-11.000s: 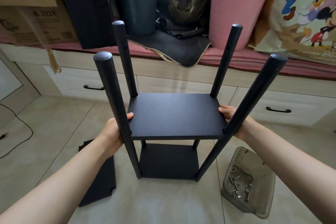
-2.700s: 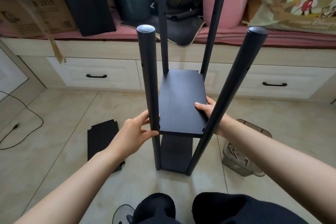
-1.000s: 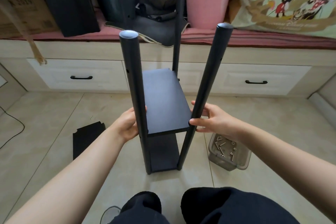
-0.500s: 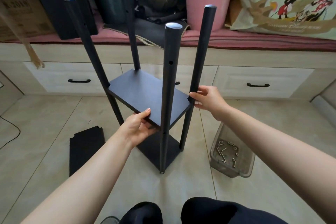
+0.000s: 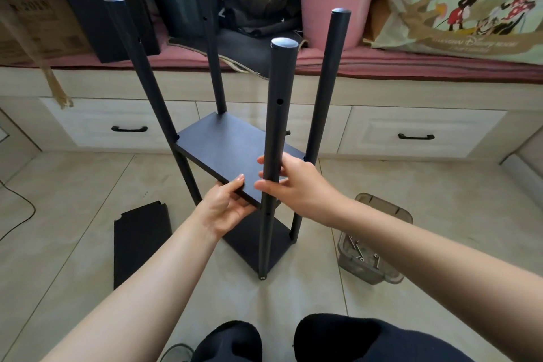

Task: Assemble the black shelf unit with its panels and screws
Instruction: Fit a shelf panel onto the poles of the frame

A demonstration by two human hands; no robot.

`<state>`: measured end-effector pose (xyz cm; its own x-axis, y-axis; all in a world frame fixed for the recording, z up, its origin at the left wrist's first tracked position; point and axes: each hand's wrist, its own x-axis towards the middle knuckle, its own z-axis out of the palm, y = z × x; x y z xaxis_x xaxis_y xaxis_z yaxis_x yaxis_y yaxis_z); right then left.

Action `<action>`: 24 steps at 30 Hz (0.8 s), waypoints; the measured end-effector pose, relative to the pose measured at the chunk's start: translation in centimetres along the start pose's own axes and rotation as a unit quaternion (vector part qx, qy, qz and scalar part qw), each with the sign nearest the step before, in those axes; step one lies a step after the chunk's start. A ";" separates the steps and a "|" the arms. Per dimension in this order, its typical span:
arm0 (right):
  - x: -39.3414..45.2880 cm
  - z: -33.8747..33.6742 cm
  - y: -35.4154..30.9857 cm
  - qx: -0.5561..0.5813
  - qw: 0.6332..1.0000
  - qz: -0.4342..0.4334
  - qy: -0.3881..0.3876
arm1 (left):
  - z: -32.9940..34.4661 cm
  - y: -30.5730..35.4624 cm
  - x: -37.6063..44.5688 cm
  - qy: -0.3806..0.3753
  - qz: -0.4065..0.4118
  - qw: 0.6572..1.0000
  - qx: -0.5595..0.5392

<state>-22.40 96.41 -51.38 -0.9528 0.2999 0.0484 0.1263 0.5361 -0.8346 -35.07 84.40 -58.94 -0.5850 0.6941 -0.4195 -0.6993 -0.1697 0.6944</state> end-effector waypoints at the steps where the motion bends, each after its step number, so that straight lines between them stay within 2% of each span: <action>1: 0.2 -0.2 0.0 -0.011 1.000 -0.009 -0.010 | 0.0 0.0 -0.1 0.002 0.000 1.000 0.001; 5: 0.9 -1.4 0.8 0.018 0.996 -0.009 -0.083 | 0.3 -0.4 -0.1 0.015 0.007 1.000 -0.020; 14: 1.5 -4.9 2.1 0.101 0.984 0.016 -0.143 | 2.6 -2.4 0.4 0.052 0.032 0.990 -0.125; 19: 1.0 -5.1 3.4 0.063 0.994 0.000 -0.091 | 3.2 -3.1 0.1 0.057 0.033 0.986 -0.154; 21: 0.2 -4.7 4.1 0.060 0.996 0.008 -0.070 | 3.4 -3.6 -0.4 0.061 0.030 0.985 -0.160; 24: -0.8 -4.2 5.3 -0.007 0.999 0.041 -0.024 | 3.6 -4.4 -1.2 0.067 0.033 0.981 -0.178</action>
<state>-19.84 102.36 -53.52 -0.9513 0.3047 -0.0473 0.2083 0.5218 -0.8273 -29.86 86.80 -59.38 -0.6655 0.5795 -0.4704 -0.7437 -0.4612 0.4839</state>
